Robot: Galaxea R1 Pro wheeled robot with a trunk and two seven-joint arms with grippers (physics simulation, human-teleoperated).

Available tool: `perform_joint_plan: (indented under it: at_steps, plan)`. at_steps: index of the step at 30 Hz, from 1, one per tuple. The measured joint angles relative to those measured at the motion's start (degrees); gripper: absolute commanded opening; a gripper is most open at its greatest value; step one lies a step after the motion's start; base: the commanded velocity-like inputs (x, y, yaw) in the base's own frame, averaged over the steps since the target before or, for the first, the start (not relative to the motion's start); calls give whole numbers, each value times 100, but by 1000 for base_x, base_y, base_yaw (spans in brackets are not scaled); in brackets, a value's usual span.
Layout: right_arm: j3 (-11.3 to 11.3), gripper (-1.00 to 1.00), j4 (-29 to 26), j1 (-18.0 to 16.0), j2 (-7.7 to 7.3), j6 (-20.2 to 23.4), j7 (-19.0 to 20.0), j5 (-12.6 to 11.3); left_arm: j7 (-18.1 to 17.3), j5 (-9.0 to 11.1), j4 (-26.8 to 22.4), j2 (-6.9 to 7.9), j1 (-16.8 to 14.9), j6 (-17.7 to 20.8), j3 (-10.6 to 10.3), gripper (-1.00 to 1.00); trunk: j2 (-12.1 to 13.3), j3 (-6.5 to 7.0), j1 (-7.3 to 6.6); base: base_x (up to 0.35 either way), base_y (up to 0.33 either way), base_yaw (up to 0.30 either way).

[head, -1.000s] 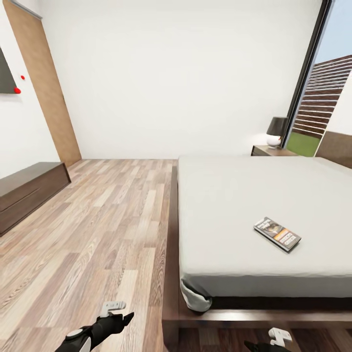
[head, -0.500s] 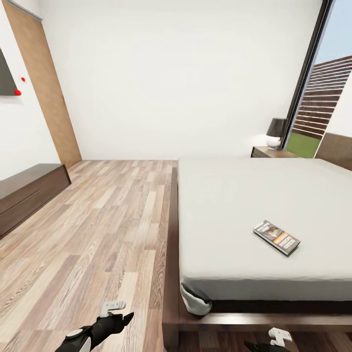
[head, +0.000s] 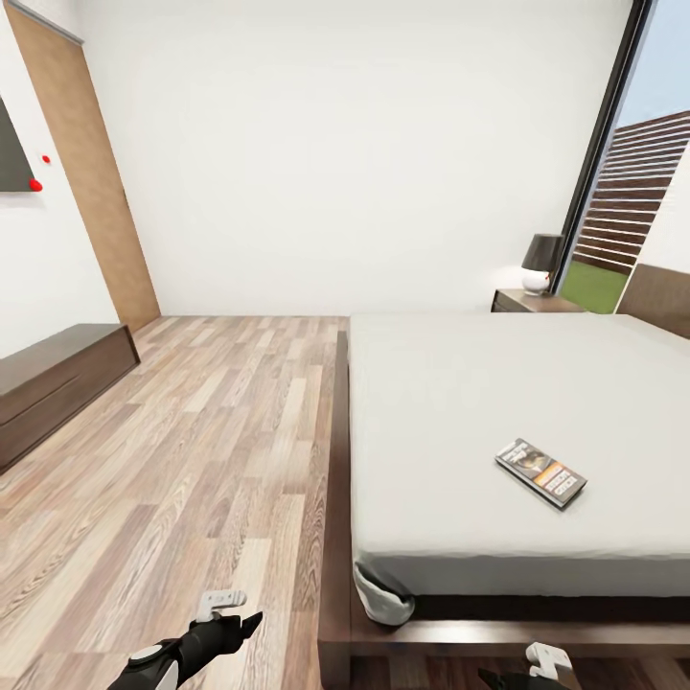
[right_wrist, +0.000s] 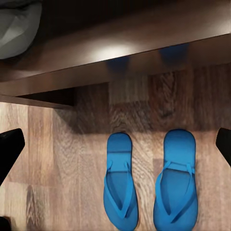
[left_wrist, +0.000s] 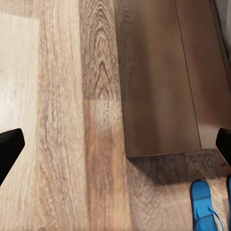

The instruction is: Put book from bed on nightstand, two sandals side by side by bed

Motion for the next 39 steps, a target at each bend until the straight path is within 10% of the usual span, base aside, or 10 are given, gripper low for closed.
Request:
perform_joint_plan:
  at_steps: [39]
  plan:
    - [0,100,-1,0,0,0,-1,0,8,2,0,0,0,-3,5,100,0,0,0,-56,0,0]
